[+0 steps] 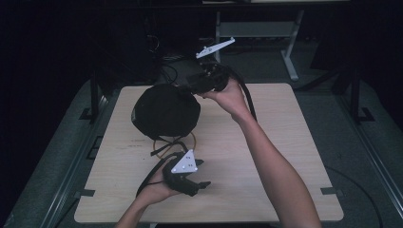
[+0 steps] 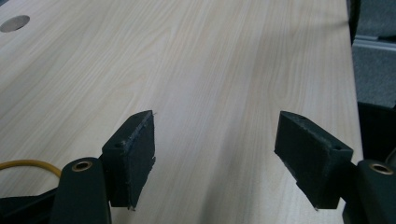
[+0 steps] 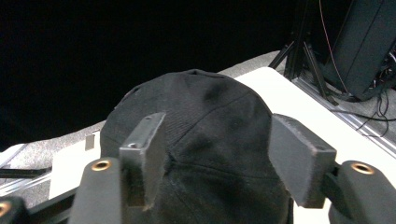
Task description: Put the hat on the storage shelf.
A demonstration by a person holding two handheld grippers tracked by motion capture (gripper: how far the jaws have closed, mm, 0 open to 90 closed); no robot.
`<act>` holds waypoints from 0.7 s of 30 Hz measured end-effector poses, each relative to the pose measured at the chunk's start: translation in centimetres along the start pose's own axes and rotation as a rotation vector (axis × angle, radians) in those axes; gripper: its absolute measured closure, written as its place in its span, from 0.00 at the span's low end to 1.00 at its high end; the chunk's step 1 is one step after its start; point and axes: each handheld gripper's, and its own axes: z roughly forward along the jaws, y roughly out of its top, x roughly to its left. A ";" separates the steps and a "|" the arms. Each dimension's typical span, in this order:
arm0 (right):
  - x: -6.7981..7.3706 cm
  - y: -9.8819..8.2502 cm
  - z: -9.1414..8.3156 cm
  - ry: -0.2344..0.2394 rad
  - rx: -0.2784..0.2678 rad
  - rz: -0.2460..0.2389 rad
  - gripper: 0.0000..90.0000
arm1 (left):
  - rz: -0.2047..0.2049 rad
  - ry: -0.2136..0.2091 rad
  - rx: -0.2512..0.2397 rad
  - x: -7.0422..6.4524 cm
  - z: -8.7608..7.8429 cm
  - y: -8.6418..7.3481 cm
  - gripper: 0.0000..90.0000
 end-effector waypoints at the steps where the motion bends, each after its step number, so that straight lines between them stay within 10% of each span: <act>1: -0.1 0.0 -0.1 -0.003 -0.001 0.004 0.39 | -0.007 -0.004 -0.010 0.1 -0.1 0.0 0.32; 21: -1.0 -1.8 -2.7 -0.031 0.000 0.038 0.32 | -0.002 0.002 -0.004 0.0 0.0 0.1 0.32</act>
